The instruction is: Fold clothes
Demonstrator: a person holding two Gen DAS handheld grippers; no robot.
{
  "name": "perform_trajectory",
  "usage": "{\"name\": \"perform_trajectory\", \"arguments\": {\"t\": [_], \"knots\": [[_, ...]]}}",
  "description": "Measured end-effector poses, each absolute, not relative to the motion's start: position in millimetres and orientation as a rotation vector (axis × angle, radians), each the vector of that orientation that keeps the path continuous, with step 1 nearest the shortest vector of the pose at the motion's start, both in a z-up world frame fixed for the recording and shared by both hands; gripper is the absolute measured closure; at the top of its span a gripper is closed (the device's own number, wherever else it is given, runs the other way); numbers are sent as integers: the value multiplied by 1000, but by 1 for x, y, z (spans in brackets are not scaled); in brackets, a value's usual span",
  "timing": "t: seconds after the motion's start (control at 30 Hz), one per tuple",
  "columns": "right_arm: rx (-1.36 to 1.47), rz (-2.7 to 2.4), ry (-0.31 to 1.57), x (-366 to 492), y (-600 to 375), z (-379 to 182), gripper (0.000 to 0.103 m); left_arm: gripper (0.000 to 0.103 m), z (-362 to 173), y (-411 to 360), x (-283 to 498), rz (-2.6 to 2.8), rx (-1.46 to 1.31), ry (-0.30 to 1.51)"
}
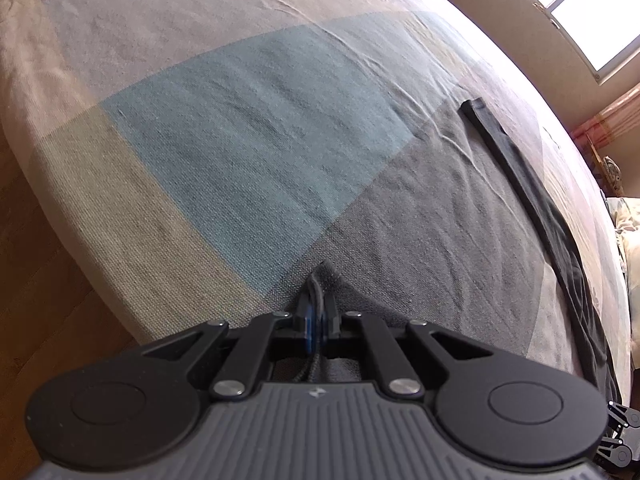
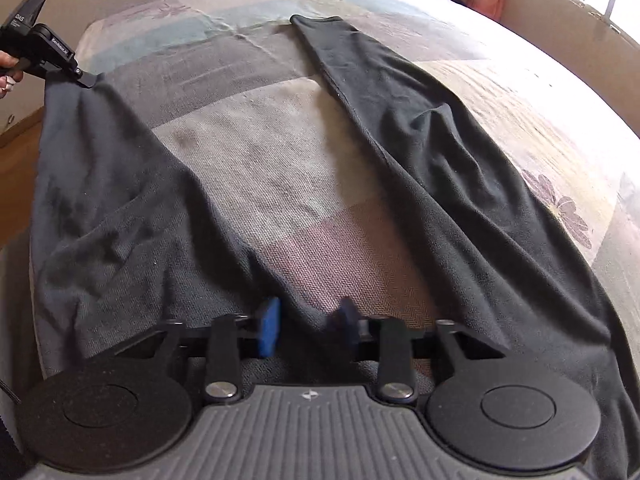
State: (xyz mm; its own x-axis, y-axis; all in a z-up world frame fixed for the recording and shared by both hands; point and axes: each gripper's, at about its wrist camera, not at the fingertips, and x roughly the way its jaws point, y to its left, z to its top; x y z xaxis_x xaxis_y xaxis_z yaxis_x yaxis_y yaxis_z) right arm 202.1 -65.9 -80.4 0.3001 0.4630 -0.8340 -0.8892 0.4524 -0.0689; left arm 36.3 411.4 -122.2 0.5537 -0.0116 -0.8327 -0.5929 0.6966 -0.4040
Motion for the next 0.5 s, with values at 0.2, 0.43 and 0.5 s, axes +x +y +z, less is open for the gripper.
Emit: {"name": "perform_trajectory", "arguments": {"t": [0.2,0.43,0.5], "knots": [[-503,831,806,212,-63,-76,102,100,-100,410,40,382,-681,857],[-350,814,774,205,-79,-49,76,100,-74,410,26,442,-542,839],[-347,811,753,196,-80,-40,75,100,-69,406,21,413,-540,828]]}}
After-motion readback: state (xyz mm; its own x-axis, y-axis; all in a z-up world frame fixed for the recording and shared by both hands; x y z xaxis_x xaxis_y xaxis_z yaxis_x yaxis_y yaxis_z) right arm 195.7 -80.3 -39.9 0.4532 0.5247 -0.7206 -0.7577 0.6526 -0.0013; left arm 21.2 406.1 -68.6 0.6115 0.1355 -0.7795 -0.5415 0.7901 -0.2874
